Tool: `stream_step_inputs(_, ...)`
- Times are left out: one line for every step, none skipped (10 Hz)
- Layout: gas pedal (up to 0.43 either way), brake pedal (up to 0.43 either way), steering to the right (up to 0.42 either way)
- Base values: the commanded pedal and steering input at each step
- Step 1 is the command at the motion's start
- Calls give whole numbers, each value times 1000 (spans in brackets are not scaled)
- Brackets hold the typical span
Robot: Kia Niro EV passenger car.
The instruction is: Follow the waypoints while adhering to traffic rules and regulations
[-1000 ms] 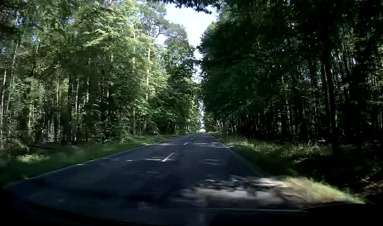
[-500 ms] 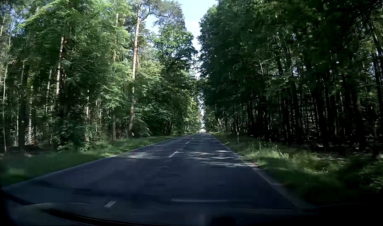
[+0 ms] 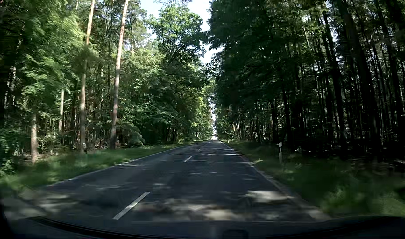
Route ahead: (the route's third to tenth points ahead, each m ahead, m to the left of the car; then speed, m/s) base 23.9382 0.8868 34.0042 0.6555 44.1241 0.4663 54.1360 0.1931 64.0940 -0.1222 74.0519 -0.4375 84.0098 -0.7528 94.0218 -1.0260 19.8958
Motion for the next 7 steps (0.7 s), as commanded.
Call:
stream_step_inputs(67, 30, 0)
stream_step_inputs(67, 30, 0)
stream_step_inputs(67, 30, 1)
stream_step_inputs(67, 30, 1)
stream_step_inputs(67, 30, 1)
stream_step_inputs(67, 30, 1)
stream_step_inputs(67, 30, 1)
